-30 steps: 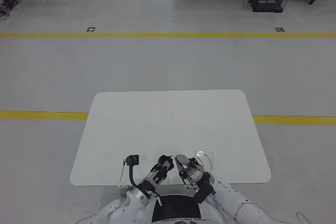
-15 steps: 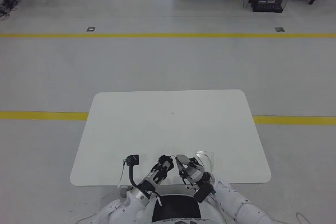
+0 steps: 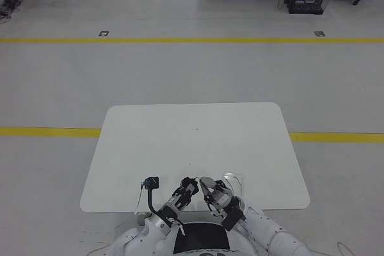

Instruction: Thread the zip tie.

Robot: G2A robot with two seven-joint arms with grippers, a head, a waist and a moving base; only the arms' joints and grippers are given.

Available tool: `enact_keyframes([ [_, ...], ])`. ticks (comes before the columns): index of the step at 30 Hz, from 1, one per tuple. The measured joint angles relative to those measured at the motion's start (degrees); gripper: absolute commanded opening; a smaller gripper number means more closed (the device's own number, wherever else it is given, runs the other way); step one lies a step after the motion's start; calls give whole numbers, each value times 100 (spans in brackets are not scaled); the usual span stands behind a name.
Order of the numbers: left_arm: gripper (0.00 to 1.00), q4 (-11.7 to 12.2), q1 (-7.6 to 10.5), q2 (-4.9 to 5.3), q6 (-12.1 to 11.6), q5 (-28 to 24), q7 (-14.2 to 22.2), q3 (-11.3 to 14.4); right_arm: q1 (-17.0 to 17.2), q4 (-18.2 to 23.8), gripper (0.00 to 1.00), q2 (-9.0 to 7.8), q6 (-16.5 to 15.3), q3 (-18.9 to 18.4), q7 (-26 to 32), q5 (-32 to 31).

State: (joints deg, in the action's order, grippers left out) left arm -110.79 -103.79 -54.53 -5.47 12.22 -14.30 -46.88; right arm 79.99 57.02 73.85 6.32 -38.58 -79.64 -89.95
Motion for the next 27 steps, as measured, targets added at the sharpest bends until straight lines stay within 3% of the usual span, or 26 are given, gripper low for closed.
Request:
enact_keyframes([
  [14,0,0,0,0,0,0,0,0,24,73,0,51,-254,-58,0,16],
  [27,0,0,0,0,0,0,0,0,58,-5,0,64,-707,-156,0,103],
])
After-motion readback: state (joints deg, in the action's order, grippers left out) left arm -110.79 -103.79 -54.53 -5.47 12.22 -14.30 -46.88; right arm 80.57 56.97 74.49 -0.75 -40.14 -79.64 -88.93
